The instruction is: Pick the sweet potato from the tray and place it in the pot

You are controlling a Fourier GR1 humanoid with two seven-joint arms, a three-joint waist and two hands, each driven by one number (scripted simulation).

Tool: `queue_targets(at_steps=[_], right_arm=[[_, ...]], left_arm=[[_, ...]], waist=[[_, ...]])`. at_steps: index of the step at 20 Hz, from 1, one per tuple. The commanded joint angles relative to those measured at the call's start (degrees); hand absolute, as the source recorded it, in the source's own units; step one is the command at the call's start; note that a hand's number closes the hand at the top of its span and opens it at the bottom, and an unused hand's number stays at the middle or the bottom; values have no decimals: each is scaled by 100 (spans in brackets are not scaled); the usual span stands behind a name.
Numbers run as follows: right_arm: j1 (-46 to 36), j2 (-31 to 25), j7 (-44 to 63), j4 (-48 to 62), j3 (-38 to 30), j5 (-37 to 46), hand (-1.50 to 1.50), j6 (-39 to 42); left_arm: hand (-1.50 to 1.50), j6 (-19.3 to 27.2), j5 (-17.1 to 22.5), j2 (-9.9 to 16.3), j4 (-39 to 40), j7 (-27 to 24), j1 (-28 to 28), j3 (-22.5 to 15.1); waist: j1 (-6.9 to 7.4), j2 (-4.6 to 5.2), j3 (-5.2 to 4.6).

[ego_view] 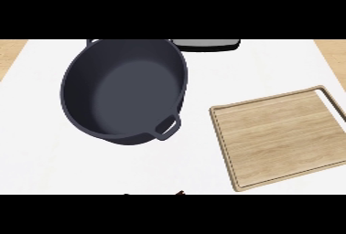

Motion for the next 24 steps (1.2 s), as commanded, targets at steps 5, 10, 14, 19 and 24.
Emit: queue_targets(at_steps=[5, 10, 14, 19, 24], right_arm=[[33, 575, 122, -37, -758, -512, 150, -484], [-210, 583, -61, 208, -1367, -825, 150, -811], [-477, 585, -98, 561, -1625, -1074, 150, -947], [-986, 586, -328, 1217, -1950, -1299, 150, -1121], [-1470, 586, -586, 2046, -2174, -1464, 150, -1222]], left_arm=[[0, -35, 194, -493, -877, -458, -1299, 12], [0, -82, 169, -530, -1002, -530, -1216, 24], [0, -72, 67, -541, -907, -561, -1267, 31], [0, -96, -4, -647, -1049, -428, -1306, -107], [0, -106, -41, -638, -1031, -419, -1414, -31]], waist=[[-239, 51, -59], [-93, 75, -54], [-50, 77, -66], [30, 114, -68], [118, 153, -74]])
